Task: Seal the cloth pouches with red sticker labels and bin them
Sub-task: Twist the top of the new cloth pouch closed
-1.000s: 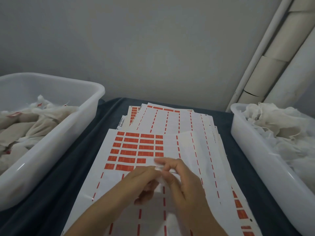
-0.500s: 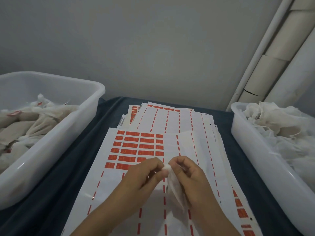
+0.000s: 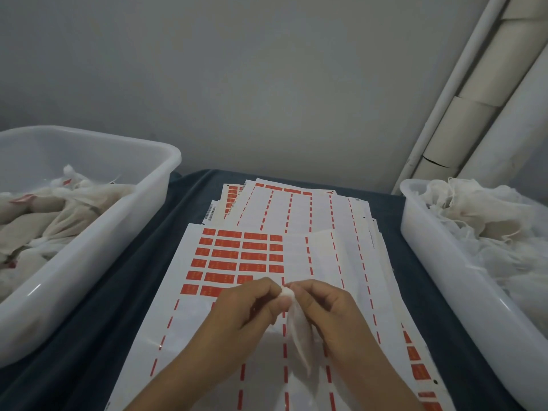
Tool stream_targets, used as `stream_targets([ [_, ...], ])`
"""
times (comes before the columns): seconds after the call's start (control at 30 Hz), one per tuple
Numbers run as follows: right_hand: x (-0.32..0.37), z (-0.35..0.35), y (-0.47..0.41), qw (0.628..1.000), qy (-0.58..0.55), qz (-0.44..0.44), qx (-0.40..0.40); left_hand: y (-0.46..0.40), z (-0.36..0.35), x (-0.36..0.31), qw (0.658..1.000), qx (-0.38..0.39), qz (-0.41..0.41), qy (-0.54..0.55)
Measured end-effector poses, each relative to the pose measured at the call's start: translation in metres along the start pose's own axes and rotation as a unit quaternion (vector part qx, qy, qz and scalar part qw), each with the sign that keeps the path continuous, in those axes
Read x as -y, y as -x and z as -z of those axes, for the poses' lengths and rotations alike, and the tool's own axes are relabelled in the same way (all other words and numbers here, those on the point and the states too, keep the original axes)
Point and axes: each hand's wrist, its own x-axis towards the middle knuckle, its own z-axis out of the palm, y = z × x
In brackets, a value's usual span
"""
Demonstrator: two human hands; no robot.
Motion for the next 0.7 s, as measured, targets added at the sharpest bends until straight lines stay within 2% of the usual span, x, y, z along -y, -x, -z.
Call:
stream_targets([
  [0.17, 0.004, 0.001, 0.003, 0.998, 0.025, 0.009, 0.061, -0.001, 0.006, 0.002, 1.0, 0.006, 0.022, 0.017],
  [0.3, 0.007, 0.005, 0.002, 0.999, 0.02, 0.012, 0.032, 0.0, 0.004, 0.001, 0.998, 0.05, 0.022, 0.021],
  [0.47, 0.01, 0.001, 0.003, 1.0, 0.001, -0.025, 0.003, -0.003, 0.005, -0.002, 0.998, -0.016, 0.032, 0.054],
  [0.6, 0.012, 0.001, 0.005, 0.991, -0.044, -0.096, 0.084, -0.002, 0.006, -0.003, 0.997, -0.051, -0.002, 0.054],
  [0.7, 0.018, 0.004, 0.009, 0.969, -0.124, -0.159, 0.141, 0.0, 0.003, -0.001, 0.998, -0.039, -0.016, 0.045],
])
